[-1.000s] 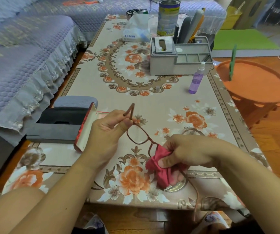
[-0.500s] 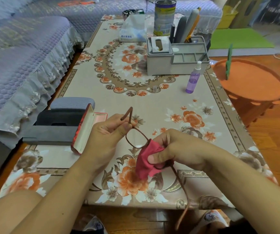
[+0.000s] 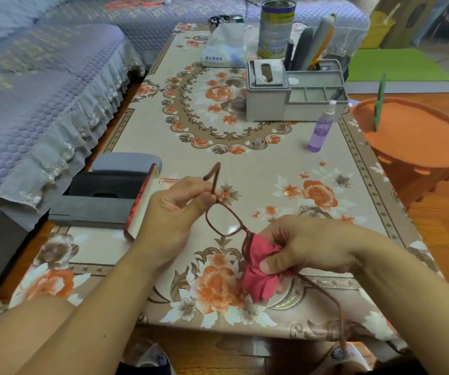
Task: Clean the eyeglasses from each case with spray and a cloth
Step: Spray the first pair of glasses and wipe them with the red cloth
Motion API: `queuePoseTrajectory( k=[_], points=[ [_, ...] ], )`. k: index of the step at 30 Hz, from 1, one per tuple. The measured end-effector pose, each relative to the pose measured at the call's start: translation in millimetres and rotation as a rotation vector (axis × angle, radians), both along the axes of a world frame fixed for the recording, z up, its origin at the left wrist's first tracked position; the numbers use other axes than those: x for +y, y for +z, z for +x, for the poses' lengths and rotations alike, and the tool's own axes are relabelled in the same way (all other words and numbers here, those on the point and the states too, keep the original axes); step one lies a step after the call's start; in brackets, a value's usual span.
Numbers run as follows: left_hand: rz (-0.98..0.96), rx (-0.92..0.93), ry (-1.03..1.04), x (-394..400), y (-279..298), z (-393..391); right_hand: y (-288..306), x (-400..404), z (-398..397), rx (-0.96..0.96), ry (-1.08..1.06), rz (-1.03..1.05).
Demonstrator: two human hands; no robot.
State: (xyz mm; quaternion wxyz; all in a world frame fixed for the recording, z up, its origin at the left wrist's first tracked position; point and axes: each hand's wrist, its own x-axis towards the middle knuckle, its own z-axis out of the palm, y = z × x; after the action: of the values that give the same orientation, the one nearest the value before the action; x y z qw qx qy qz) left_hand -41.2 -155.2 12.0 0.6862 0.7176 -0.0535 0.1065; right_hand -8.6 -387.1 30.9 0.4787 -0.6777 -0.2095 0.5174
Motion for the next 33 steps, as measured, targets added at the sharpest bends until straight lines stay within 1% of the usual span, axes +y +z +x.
queuePoseTrajectory(
  k=[2, 4, 6, 10, 12, 16, 20, 22, 24, 25, 28, 33],
  points=[
    [0.009, 0.024, -0.031, -6.5, -1.9, -1.4, -0.7, 1.2, 0.0, -0.076, -0.033, 0.031],
    [-0.019, 0.05, -0.075, -13.5, -3.3, -4.2, -0.9, 1.6, -1.2, -0.101, -0.049, 0.088],
    [-0.067, 0.071, -0.097, -16.2, -3.2, -4.9, -1.4, 1.6, -2.6, -0.058, -0.053, 0.133],
    [-0.03, 0.044, -0.079, -11.2, -2.5, -3.4, -2.3, 3.6, -5.4, 0.111, -0.112, 0.192],
    [-0.018, 0.047, -0.087, -12.4, -4.3, -4.6, -5.6, 5.6, -5.9, 0.189, -0.131, 0.187],
    [-0.02, 0.051, -0.087, -11.5, -6.0, -5.2, -9.3, 7.3, -7.1, 0.065, -0.12, 0.121],
    [-0.021, 0.056, -0.095, -7.3, -3.6, -3.9, -3.8, 6.5, -5.1, 0.109, -0.134, 0.158],
    [-0.015, 0.06, -0.101, -7.7, -1.7, -3.3, -1.1, 6.0, -5.2, 0.155, -0.111, 0.212],
    [-0.012, 0.05, -0.098, -8.6, -0.8, -3.1, -0.6, 7.5, -7.2, 0.207, -0.137, 0.239],
    [-0.012, 0.046, -0.101, -8.8, -1.2, -3.3, -0.8, 9.3, -8.8, 0.197, -0.166, 0.231],
    [0.002, 0.039, -0.106, -8.7, -5.5, -4.9, -4.7, 15.7, -13.2, 0.057, -0.257, 0.178],
    [0.002, 0.024, -0.088, -15.8, -6.1, -6.0, -13.4, 27.5, -18.7, 0.016, -0.411, 0.173]
  ],
)
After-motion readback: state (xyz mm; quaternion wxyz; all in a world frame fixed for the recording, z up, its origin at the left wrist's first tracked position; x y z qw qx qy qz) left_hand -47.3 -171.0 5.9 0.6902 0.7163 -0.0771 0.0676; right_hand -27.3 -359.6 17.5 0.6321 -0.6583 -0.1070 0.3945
